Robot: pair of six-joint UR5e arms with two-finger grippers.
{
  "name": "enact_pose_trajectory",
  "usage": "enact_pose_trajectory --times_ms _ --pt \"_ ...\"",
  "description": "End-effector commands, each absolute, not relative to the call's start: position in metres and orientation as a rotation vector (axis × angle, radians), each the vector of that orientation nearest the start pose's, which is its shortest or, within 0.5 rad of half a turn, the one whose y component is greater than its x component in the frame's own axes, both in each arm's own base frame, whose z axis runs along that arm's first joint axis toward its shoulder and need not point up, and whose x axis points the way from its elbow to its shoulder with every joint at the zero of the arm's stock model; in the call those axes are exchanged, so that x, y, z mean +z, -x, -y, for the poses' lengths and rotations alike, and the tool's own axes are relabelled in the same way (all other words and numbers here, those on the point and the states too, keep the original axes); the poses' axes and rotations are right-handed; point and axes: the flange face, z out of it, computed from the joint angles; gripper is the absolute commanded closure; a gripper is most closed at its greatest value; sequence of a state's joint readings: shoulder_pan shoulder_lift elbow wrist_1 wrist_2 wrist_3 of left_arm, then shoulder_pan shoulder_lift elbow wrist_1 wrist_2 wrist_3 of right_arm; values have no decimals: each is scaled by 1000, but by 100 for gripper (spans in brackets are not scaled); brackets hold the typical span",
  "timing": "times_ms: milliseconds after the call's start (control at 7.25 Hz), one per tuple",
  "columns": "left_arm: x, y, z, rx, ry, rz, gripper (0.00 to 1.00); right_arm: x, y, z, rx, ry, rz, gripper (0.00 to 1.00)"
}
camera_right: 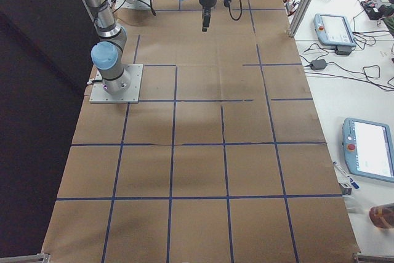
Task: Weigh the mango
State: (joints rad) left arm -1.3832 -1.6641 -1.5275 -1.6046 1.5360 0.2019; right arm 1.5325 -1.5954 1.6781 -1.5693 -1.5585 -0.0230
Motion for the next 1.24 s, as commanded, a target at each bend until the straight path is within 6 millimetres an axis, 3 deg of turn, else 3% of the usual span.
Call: enact_pose_trajectory --times_ms 0,138,414,828,966,1103 --pt "458 73 492 69 0 -3201 0 447 -116 476 131 -25 -3124 0" --pt "459 83 490 58 55 -3195 0 447 -116 476 131 -25 -3124 0" --pt "465 76 494 16 64 -3115 0 447 -116 476 131 -25 -3124 0" --pt "454 81 499 20 110 -3125 0 447 -116 476 131 -25 -3124 0" --pt "453 87 498 25 89 -3130 0 447 -116 476 131 -25 -3124 0" --pt "455 108 494 13 32 -3126 0 447 -116 476 131 -25 -3124 0"
